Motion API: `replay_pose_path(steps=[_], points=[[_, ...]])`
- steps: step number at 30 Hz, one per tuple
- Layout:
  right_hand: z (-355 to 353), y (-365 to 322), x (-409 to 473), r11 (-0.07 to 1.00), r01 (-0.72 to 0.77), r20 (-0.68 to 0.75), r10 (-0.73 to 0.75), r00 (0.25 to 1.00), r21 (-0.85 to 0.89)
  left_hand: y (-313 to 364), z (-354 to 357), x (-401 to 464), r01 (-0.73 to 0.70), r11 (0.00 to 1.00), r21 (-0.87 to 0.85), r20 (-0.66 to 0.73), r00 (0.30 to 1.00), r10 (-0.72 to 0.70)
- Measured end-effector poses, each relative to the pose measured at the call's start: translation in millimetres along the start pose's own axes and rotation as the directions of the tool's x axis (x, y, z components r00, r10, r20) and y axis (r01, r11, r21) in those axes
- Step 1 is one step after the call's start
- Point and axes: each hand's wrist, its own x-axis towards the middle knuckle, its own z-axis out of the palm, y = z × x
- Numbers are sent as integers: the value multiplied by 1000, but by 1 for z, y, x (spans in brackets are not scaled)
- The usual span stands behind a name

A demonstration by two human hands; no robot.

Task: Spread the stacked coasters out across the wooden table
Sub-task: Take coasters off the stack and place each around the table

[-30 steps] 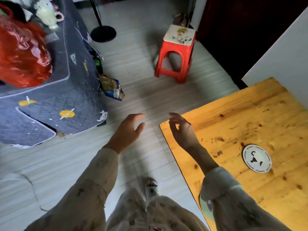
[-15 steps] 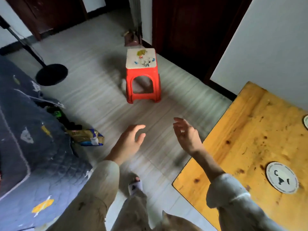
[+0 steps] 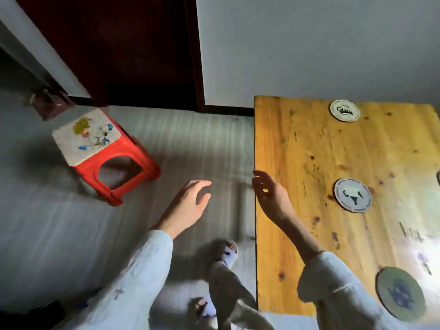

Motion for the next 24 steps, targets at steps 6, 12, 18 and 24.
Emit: replay_pose_path(steps=[6, 12, 18, 24], points=[[-29, 38, 65, 990, -134, -96, 137, 986, 42, 5, 31, 95, -87, 995, 44, 157, 984, 79], [-70, 90, 104, 961, -276, -191, 272, 943, 9, 33, 86, 175, -193, 976, 102, 384, 913, 141], [-102, 156, 130, 886, -456, -294, 413, 862, -90, 55, 150, 246, -319, 921, 224, 602, 788, 127], [-117, 229, 124, 754, -628, -365, 539, 759, -193, 54, 210, 283, -495, 804, 329, 743, 661, 103]])
